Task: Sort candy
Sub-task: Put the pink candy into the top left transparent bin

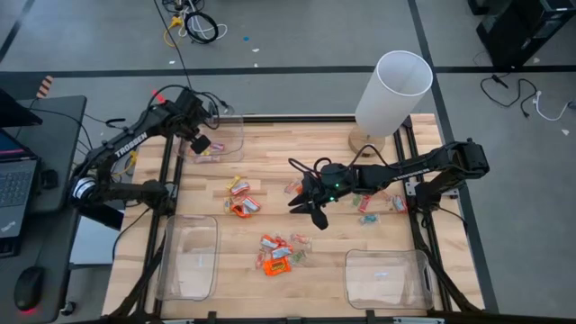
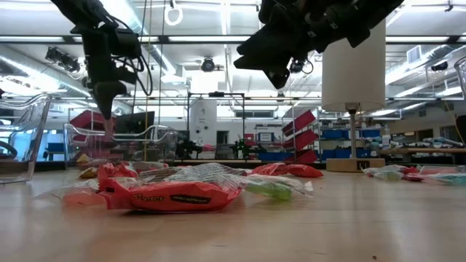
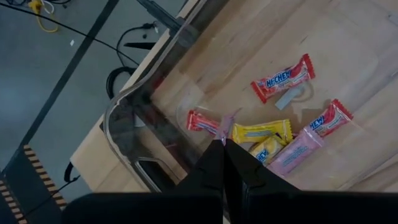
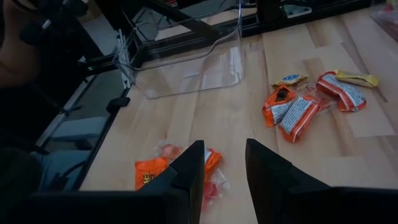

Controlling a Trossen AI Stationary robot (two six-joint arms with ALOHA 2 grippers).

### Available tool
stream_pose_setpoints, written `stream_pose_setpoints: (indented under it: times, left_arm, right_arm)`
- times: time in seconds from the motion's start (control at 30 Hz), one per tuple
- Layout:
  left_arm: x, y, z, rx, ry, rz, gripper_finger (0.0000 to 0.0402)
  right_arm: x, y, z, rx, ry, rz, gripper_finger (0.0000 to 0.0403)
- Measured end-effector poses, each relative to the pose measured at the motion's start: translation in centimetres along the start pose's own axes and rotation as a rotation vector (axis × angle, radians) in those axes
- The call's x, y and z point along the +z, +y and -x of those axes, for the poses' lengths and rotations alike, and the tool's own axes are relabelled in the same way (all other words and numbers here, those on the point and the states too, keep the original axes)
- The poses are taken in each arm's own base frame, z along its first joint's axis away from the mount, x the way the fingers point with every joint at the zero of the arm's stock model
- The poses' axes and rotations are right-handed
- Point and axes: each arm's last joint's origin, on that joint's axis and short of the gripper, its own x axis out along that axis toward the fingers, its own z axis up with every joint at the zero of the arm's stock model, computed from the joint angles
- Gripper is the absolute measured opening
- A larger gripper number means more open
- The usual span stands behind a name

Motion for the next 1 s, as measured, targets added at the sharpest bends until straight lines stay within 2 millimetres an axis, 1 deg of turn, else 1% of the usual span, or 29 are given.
stream_pose_setpoints:
  times: [0.23,0.37,0.63,0.77,1.0]
  left_arm:
    - [0.0,0.0,-0.01,0.0,0.0,0.0,0.0]
    - [-0.39,-0.22,-0.11,-0.03,0.045,-0.035,0.0]
    - [-0.37,-0.25,-0.17,-0.032,0.048,-0.04,0.0]
    - [-0.82,-0.54,-0.2,-0.091,0.091,-0.056,0.0]
    - [-0.51,-0.62,-0.72,-0.103,0.097,-0.058,0.0]
  right_arm:
    - [0.01,0.01,0.0,0.0,-0.001,0.0,0.0103]
    - [0.01,0.01,0.0,0.0,-0.001,0.0,0.0103]
    - [0.02,0.02,0.0,0.001,-0.003,0.001,0.0103]
    - [0.04,0.03,-0.01,0.002,-0.004,-0.002,0.0103]
    - [0.05,0.04,-0.01,0.002,-0.006,0.0,0.0103]
